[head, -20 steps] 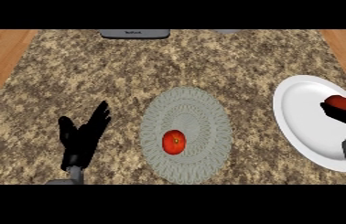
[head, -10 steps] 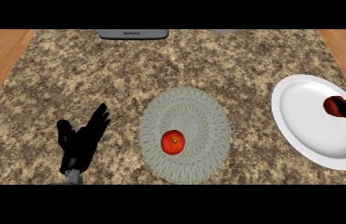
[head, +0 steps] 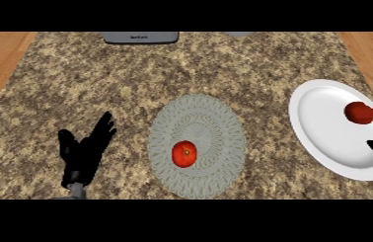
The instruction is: Pick the bell pepper from the placemat and place it in the plate
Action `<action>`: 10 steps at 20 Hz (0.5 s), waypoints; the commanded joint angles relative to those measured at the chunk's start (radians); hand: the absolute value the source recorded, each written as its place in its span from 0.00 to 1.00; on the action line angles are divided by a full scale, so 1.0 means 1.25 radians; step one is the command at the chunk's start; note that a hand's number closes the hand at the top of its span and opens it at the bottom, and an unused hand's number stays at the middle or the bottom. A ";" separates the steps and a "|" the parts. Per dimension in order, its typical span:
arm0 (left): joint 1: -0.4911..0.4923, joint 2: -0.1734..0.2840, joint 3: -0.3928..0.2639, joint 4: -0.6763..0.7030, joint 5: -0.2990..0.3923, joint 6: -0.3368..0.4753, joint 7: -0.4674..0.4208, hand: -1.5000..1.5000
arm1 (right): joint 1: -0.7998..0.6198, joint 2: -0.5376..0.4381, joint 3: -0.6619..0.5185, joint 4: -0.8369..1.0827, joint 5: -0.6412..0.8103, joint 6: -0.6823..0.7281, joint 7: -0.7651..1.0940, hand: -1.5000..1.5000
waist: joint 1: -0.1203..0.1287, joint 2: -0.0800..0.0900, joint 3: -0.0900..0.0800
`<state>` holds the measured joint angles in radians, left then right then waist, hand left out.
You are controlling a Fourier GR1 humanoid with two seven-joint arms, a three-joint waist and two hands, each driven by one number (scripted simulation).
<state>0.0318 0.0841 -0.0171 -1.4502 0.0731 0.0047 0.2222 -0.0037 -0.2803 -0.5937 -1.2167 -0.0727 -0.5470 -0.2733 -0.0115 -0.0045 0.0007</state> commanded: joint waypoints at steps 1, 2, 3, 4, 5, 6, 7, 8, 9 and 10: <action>0.018 -0.001 0.002 -0.010 -0.004 0.004 -0.003 0.50 | 0.141 0.026 0.009 -0.130 -0.051 0.115 0.009 0.00 | -0.001 0.001 -0.001; 0.014 -0.021 -0.009 0.045 -0.011 0.000 -0.047 0.50 | 0.174 0.087 0.045 -0.187 -0.026 0.088 -0.011 0.00 | -0.003 0.001 -0.002; -0.013 -0.031 -0.016 0.032 -0.025 0.025 -0.019 0.50 | 0.211 0.108 0.051 -0.231 -0.020 0.078 0.004 0.00 | -0.002 0.002 -0.001; -0.018 -0.023 -0.008 0.022 -0.022 0.025 -0.004 0.50 | 0.251 0.118 0.066 -0.270 -0.015 0.097 0.010 0.00 | -0.002 0.002 -0.001; -0.014 -0.032 -0.028 0.001 -0.034 0.031 0.017 0.50 | 0.249 0.101 0.053 -0.235 -0.014 0.112 -0.013 0.00 | 0.003 0.002 -0.001; -0.007 -0.010 0.008 0.036 0.004 -0.007 -0.016 0.50 | 0.300 0.112 0.069 -0.298 0.001 0.117 0.015 0.00 | 0.000 0.002 -0.001; 0.002 0.003 0.007 -0.004 -0.003 -0.006 -0.003 0.50 | 0.315 0.176 0.098 -0.302 0.036 0.074 -0.022 0.00 | 0.003 0.002 -0.001; 0.013 -0.040 -0.019 0.052 -0.030 0.020 -0.057 0.50 | 0.367 0.168 0.088 -0.314 0.021 0.114 -0.031 0.00 | -0.001 0.003 -0.001; 0.028 -0.052 -0.050 -0.047 -0.033 0.038 0.026 0.50 | 0.381 0.151 0.088 -0.352 0.032 0.118 0.007 0.00 | 0.004 0.002 -0.001; -0.007 -0.021 -0.002 0.069 -0.013 -0.004 -0.047 0.50 | 0.355 0.127 0.083 -0.316 0.045 0.125 0.013 0.00 | 0.004 0.004 -0.001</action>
<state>0.0331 0.0565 -0.0306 -1.4401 0.0514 0.0203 0.1958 0.3669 -0.1248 -0.5043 -1.5608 -0.0507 -0.4210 -0.2756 -0.0092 -0.0042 0.0013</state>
